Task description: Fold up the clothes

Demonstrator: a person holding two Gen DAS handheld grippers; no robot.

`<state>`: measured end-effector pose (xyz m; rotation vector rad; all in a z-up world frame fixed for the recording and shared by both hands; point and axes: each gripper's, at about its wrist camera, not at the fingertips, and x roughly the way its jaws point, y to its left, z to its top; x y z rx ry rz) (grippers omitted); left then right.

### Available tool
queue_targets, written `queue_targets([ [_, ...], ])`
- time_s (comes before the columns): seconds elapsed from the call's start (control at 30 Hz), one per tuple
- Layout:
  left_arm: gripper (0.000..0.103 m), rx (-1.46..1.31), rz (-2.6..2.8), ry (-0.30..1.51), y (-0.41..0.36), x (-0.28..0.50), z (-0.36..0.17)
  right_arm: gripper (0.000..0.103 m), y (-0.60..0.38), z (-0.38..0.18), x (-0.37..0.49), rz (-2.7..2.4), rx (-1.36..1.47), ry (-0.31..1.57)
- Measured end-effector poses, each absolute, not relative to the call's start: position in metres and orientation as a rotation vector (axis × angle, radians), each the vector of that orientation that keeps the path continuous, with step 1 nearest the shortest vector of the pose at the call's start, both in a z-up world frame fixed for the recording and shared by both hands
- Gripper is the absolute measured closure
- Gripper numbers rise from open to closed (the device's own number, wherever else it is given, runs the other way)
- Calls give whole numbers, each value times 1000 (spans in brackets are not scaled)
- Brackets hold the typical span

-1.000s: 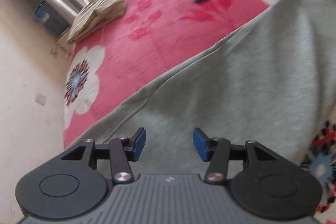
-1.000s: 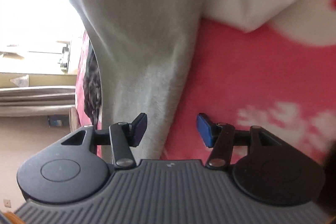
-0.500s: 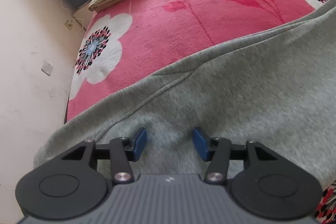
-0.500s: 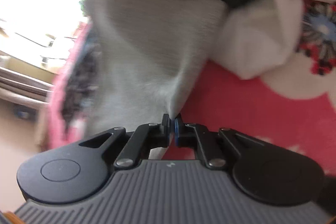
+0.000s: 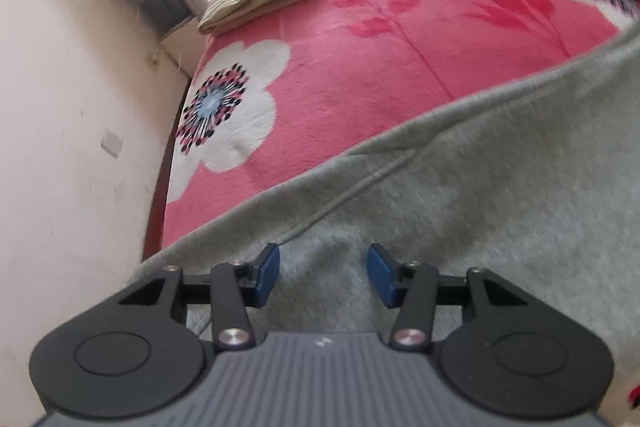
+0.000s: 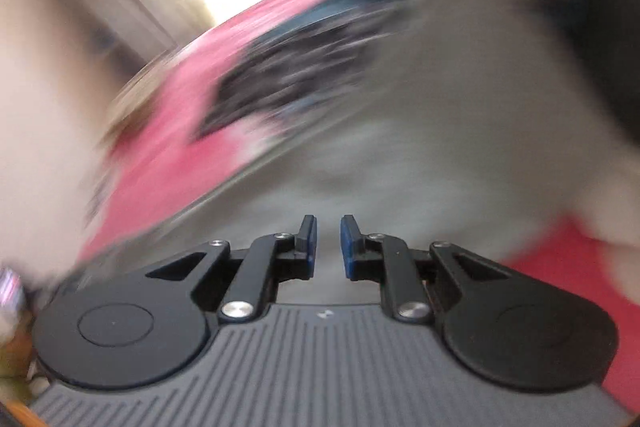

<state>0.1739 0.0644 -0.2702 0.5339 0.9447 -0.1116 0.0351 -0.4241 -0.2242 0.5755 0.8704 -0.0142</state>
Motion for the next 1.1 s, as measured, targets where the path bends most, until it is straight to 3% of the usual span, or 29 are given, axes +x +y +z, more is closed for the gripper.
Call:
queue_targets([
  [0.3,53,507,-433,895,47,139,-242,90,-238,-290,148,455,382,1254],
  [0.37,53,514,-499,915,41,134,-246,95,-227,-299,152,389,347,1234],
  [0.67,51,583,-558,920,20,136,-268,91,-248,-288,159,293,552,1045],
  [0.83,51,601,-424,928,29,149,-278,94,-225,-307,162,331,400,1144],
  [0.97,53,528,-362,935,47,154,-265,91,-247,-309,168,219,598,1059],
  [1.1,51,485,-368,936,59,151,-257,90,-249,-289,166,337,611,1050],
])
